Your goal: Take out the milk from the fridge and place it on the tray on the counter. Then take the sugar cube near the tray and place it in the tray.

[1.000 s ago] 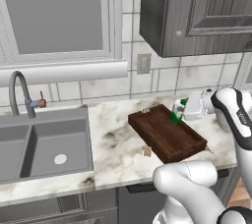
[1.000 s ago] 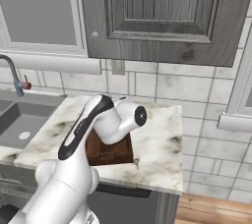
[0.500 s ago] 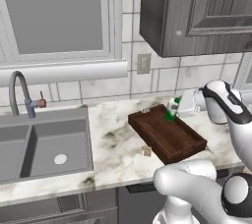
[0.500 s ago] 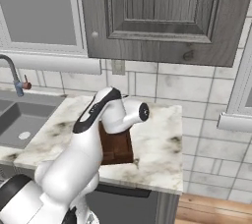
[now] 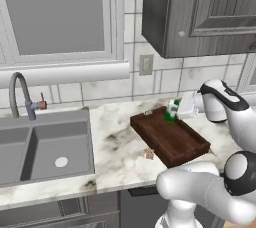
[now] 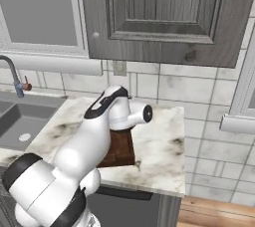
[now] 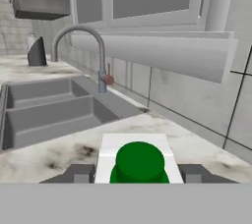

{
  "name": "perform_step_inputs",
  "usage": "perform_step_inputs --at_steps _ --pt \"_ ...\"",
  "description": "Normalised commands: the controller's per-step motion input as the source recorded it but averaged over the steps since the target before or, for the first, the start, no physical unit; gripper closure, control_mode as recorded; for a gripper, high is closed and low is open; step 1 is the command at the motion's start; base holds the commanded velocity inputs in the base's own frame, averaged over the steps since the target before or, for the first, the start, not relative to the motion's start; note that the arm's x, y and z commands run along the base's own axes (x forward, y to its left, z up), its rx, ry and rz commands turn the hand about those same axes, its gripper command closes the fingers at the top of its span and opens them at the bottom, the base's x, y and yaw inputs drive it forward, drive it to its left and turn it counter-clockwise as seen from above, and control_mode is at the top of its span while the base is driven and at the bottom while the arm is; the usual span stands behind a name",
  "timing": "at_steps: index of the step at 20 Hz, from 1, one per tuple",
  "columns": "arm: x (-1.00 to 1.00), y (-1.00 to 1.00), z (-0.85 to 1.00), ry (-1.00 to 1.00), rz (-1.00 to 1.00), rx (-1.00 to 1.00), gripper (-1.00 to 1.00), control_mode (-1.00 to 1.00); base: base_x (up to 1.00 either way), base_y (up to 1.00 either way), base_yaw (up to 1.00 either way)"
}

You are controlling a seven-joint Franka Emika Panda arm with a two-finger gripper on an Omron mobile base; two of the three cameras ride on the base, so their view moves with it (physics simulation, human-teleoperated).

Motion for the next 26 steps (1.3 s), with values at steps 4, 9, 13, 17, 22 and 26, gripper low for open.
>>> perform_step_inputs --at_steps 4,9,13,17,22,26 --pt "0.37 0.0 -0.31 -0.09 0.0 0.0 1.0 -1.0 0.0 0.0 0.0" --pt "0.27 0.0 -0.33 -0.01 0.0 0.0 1.0 -1.0 0.0 0.0 0.0" --pt "0.24 0.04 -0.17 0.12 -0.02 0.0 1.0 -1.0 0.0 0.0 0.0" --pt "0.16 0.0 -0.06 0.19 0.0 0.0 1.0 -1.0 0.0 0.0 0.0" --pt "0.01 0.0 -0.09 -0.04 0.0 0.0 1.0 -1.0 0.0 0.0 0.0" --pt "0.01 0.0 -0.1 -0.16 0.0 0.0 1.0 -1.0 0.0 0.0 0.0"
